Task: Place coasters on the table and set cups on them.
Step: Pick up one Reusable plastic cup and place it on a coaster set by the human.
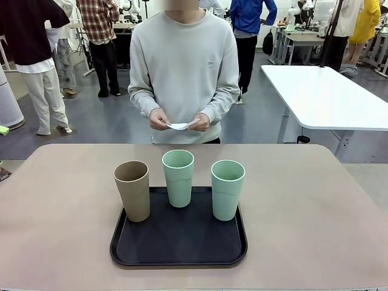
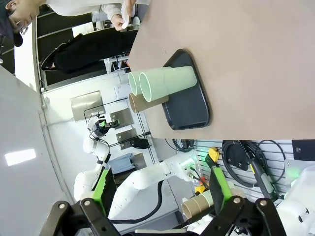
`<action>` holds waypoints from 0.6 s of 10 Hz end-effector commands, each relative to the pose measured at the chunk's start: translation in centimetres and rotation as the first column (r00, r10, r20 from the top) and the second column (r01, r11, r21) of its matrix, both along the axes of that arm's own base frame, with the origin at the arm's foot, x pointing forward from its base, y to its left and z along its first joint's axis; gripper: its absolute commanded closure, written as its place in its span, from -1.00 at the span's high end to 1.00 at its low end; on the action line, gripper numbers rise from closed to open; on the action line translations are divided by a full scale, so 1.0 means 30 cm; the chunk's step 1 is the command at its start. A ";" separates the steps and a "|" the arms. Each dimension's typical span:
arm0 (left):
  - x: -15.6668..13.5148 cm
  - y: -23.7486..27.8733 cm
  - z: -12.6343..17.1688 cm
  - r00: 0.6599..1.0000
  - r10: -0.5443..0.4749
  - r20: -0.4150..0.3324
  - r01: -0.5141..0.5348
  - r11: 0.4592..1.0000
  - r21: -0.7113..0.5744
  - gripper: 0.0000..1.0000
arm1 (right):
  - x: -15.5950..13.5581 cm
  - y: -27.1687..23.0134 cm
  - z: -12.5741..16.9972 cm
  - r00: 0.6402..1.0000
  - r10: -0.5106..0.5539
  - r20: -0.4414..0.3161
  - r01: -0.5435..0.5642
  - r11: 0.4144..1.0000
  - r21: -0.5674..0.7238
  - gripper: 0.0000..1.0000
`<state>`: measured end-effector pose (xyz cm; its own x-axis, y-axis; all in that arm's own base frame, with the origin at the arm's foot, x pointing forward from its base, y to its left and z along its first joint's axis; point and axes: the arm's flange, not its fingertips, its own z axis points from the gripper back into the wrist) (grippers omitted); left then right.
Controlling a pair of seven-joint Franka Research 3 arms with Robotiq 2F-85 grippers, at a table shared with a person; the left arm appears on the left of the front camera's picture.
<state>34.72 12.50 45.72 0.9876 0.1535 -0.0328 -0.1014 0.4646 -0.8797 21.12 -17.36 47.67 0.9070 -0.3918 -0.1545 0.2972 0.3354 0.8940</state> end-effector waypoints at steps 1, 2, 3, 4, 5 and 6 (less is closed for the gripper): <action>-0.001 0.002 0.000 1.000 0.000 0.001 0.000 1.000 -0.004 1.00 | -0.003 0.000 0.000 1.000 0.000 0.006 0.000 1.000 0.004 1.00; -0.001 0.002 0.000 1.000 0.000 0.001 0.000 1.000 -0.004 1.00 | -0.003 0.000 0.000 1.000 0.000 0.006 0.000 1.000 0.004 1.00; -0.001 0.002 0.000 1.000 0.000 0.001 0.000 1.000 -0.004 1.00 | -0.003 0.000 0.000 1.000 0.000 0.006 0.000 1.000 0.004 1.00; -0.001 0.002 0.000 1.000 0.000 0.001 0.000 1.000 -0.004 1.00 | -0.003 0.000 0.000 1.000 0.000 0.006 0.000 1.000 0.004 1.00; -0.001 0.002 0.000 1.000 0.000 0.001 0.000 1.000 -0.004 1.00 | -0.003 0.000 0.000 1.000 0.000 0.006 0.000 1.000 0.004 1.00; -0.001 0.002 0.000 1.000 0.000 0.001 0.000 1.000 -0.004 1.00 | -0.003 0.000 0.000 1.000 0.000 0.006 0.000 1.000 0.004 1.00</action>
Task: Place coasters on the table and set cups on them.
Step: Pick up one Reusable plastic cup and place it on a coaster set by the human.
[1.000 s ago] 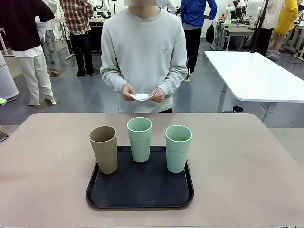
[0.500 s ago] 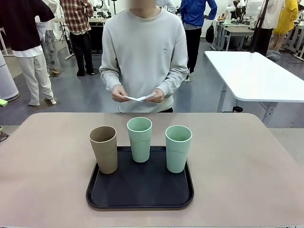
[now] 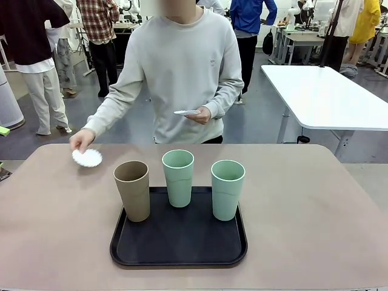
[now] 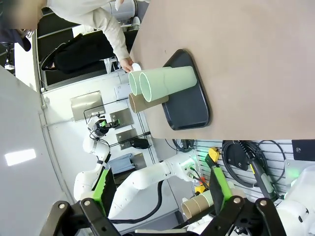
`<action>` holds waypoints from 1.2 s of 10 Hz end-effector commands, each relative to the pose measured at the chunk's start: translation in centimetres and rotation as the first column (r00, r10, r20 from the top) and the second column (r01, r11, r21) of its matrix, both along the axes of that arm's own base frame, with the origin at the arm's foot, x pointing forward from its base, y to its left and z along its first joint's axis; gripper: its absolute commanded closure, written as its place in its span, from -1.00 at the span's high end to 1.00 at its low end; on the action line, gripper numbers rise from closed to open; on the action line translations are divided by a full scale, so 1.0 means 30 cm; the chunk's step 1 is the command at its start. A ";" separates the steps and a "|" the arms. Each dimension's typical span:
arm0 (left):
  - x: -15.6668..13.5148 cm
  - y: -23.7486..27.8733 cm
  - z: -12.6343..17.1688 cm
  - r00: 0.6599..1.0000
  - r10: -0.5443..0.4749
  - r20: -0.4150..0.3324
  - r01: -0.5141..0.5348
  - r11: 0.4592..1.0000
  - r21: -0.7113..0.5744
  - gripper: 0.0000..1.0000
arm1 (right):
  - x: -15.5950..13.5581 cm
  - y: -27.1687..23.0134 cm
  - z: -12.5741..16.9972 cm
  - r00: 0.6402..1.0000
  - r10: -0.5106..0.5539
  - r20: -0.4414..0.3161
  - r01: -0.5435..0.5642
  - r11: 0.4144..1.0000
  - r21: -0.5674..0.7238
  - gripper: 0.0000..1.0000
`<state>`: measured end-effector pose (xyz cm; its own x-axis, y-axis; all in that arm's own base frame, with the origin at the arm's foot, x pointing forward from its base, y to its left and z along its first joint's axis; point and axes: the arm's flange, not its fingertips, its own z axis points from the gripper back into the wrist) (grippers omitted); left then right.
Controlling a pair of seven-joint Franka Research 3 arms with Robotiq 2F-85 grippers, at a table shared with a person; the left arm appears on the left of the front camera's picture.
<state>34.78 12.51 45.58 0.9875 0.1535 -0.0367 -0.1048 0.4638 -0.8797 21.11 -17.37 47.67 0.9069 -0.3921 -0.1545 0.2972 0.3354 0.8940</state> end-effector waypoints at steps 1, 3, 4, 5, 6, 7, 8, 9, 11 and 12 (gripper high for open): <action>-0.003 0.001 0.004 1.000 0.000 0.005 0.000 1.000 -0.003 1.00 | -0.003 0.000 0.000 1.000 0.000 0.006 0.000 1.000 0.004 1.00; -0.003 0.001 0.004 1.000 0.000 0.005 0.000 1.000 -0.003 1.00 | -0.003 0.000 0.000 1.000 0.000 0.006 0.000 1.000 0.004 1.00; -0.003 0.001 0.004 1.000 0.000 0.005 0.000 1.000 -0.003 1.00 | -0.003 0.000 0.000 1.000 0.000 0.006 0.000 1.000 0.004 1.00; -0.003 0.001 0.004 1.000 0.000 0.005 0.000 1.000 -0.003 1.00 | -0.003 0.000 0.000 1.000 0.000 0.006 0.000 1.000 0.004 1.00; -0.003 0.001 0.004 1.000 0.000 0.005 0.000 1.000 -0.003 1.00 | -0.003 0.000 0.000 1.000 0.000 0.006 0.000 1.000 0.004 1.00; -0.003 0.001 0.004 1.000 0.000 0.005 0.000 1.000 -0.003 1.00 | -0.003 0.000 0.000 1.000 0.000 0.006 0.000 1.000 0.004 1.00; -0.003 0.001 0.004 1.000 0.000 0.005 0.000 1.000 -0.003 1.00 | -0.003 0.000 0.000 1.000 0.000 0.006 0.000 1.000 0.004 1.00; -0.003 0.001 0.004 1.000 0.000 0.005 0.000 1.000 -0.003 1.00 | -0.003 0.000 0.000 1.000 0.000 0.006 0.000 1.000 0.004 1.00; -0.003 0.001 0.004 1.000 0.000 0.005 0.000 1.000 -0.003 1.00 | -0.003 0.000 0.000 1.000 0.000 0.006 0.000 1.000 0.004 1.00; -0.003 0.001 0.004 1.000 0.000 0.005 0.000 1.000 -0.003 1.00 | -0.003 0.000 0.000 1.000 0.000 0.006 0.000 1.000 0.004 1.00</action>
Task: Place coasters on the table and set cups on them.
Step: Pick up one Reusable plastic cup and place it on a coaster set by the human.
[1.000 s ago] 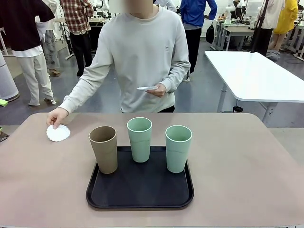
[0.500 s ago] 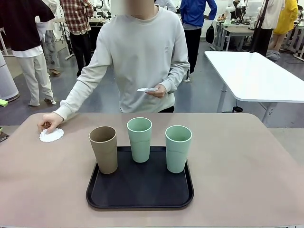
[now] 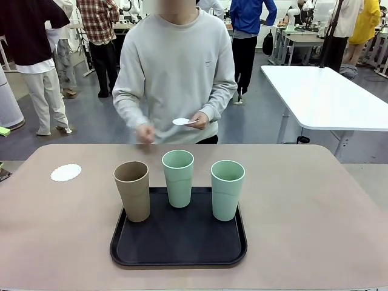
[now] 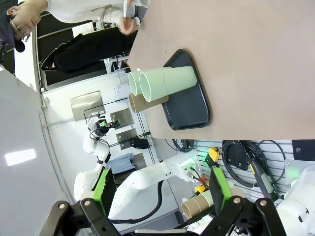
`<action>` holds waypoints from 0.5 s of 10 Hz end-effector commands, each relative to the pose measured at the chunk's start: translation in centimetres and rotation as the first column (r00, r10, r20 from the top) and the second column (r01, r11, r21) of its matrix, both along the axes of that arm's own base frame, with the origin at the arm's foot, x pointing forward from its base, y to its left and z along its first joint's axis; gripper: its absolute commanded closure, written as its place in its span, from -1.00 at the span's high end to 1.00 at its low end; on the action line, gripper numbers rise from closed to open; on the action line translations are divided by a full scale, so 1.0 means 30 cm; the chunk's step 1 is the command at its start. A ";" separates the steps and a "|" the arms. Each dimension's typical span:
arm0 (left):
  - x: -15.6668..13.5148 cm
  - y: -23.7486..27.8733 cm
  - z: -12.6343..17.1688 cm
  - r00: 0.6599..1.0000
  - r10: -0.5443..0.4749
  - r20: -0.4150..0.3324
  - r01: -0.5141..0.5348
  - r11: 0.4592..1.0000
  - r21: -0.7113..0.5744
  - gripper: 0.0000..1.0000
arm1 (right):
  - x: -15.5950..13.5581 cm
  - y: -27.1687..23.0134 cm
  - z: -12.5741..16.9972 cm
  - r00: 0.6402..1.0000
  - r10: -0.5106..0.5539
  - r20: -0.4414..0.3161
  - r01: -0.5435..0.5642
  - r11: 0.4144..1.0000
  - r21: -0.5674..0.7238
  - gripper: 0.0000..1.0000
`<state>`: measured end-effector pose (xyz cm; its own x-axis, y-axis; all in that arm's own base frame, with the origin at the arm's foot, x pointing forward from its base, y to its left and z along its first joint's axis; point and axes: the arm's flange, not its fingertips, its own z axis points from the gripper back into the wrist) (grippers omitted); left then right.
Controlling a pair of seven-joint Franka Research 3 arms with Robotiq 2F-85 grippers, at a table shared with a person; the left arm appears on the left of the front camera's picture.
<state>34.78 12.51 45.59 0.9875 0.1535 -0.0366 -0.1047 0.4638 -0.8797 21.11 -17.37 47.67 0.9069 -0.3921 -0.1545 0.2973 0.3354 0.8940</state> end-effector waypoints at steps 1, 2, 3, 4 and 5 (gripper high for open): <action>-0.003 0.001 0.004 1.000 0.000 0.005 0.000 1.000 -0.003 1.00 | -0.003 0.000 0.000 1.000 0.001 0.006 -0.001 1.000 0.004 1.00; -0.003 0.001 0.004 1.000 0.000 0.005 0.000 1.000 -0.003 1.00 | -0.003 0.000 0.000 1.000 0.001 0.006 -0.001 1.000 0.004 1.00; -0.003 0.001 0.004 1.000 0.000 0.005 0.000 1.000 -0.003 1.00 | -0.003 0.000 0.000 1.000 0.001 0.006 -0.001 1.000 0.004 1.00; -0.003 0.001 0.004 1.000 0.000 0.005 0.000 1.000 -0.003 1.00 | -0.003 0.000 0.000 1.000 0.001 0.006 -0.001 1.000 0.004 1.00; 0.000 0.000 0.000 1.000 0.000 0.000 0.000 1.000 0.000 1.00 | -0.003 0.000 0.000 1.000 0.001 0.006 -0.001 1.000 0.004 1.00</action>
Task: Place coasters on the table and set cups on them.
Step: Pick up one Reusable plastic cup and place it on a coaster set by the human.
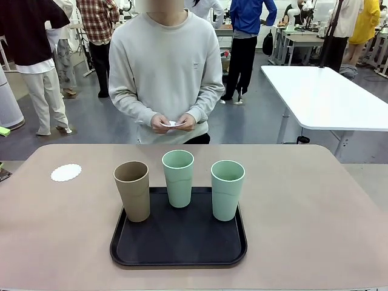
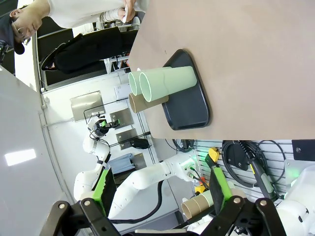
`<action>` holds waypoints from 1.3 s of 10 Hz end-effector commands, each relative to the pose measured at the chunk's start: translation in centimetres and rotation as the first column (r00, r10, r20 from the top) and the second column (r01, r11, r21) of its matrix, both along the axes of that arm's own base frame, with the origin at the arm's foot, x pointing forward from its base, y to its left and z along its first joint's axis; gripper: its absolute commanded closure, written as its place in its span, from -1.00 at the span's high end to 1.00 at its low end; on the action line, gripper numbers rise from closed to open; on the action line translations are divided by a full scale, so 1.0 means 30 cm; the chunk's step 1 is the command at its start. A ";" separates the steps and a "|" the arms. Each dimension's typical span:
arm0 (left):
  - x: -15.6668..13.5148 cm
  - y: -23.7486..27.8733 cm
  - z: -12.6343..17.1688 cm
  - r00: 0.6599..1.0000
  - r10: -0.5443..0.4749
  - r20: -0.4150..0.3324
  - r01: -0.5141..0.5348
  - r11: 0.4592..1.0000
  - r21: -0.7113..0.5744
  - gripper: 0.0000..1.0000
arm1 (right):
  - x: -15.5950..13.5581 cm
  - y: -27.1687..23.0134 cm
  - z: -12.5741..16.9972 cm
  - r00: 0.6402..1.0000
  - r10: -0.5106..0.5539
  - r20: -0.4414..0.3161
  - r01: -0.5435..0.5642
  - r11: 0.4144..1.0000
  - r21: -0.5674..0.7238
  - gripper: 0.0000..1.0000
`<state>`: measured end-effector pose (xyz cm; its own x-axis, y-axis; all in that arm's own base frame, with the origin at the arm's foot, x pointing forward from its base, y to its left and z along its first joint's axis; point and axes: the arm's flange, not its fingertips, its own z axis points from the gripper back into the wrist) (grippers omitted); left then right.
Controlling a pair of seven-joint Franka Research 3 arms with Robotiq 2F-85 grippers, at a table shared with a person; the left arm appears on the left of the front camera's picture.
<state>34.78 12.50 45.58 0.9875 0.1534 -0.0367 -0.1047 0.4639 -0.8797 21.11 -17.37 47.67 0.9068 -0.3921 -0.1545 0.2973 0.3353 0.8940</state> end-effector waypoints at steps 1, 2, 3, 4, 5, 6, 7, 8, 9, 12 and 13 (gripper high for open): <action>0.044 -0.031 0.053 0.990 -0.099 0.098 0.078 0.976 0.203 1.00 | -0.003 0.000 0.000 1.000 0.001 0.006 -0.001 1.000 0.004 1.00; 0.088 -0.100 0.129 0.963 -0.228 0.143 0.155 0.903 0.400 1.00 | -0.003 0.000 0.000 1.000 0.001 0.006 -0.001 1.000 0.004 1.00; 0.121 -0.180 0.223 0.930 -0.325 0.173 0.181 0.813 0.554 1.00 | -0.003 0.000 0.000 1.000 0.001 0.006 -0.001 1.000 0.004 1.00; 0.133 -0.273 0.311 0.871 -0.458 0.177 0.220 0.687 0.692 1.00 | -0.003 0.000 0.000 1.000 0.001 0.006 -0.001 1.000 0.004 1.00; 0.137 -0.348 0.366 0.829 -0.536 0.158 0.217 0.569 0.793 1.00 | -0.003 0.000 0.000 1.000 0.001 0.006 -0.001 1.000 0.004 1.00; 0.148 -0.428 0.402 0.779 -0.616 0.118 0.236 0.463 0.854 1.00 | -0.003 0.000 0.000 1.000 0.001 0.006 -0.001 1.000 0.004 1.00; 0.150 -0.487 0.404 0.712 -0.700 0.045 0.294 0.357 0.886 1.00 | -0.003 0.000 0.000 1.000 0.001 0.006 -0.001 1.000 0.004 1.00; 0.150 -0.533 0.400 0.643 -0.765 -0.026 0.343 0.257 0.903 1.00 | -0.003 0.000 0.000 1.000 0.001 0.006 -0.001 1.000 0.004 1.00; 0.149 -0.572 0.380 0.592 -0.802 -0.085 0.393 0.195 0.899 1.00 | -0.003 0.000 0.000 1.000 0.001 0.006 -0.001 1.000 0.004 1.00; 0.173 -0.637 0.295 0.501 -0.856 -0.127 0.463 0.141 0.875 1.00 | -0.003 0.000 0.000 1.000 0.001 0.006 -0.001 1.000 0.004 1.00; 0.177 -0.642 0.290 0.532 -0.844 -0.058 0.465 0.235 0.854 1.00 | -0.003 0.000 0.000 1.000 0.001 0.006 -0.001 1.000 0.004 1.00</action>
<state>40.01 -7.37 54.20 0.6198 -0.7847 -0.0112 0.7847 0.6199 -0.0060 21.07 -17.42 47.70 0.9051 -0.3959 -0.1551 0.3002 0.3366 0.8925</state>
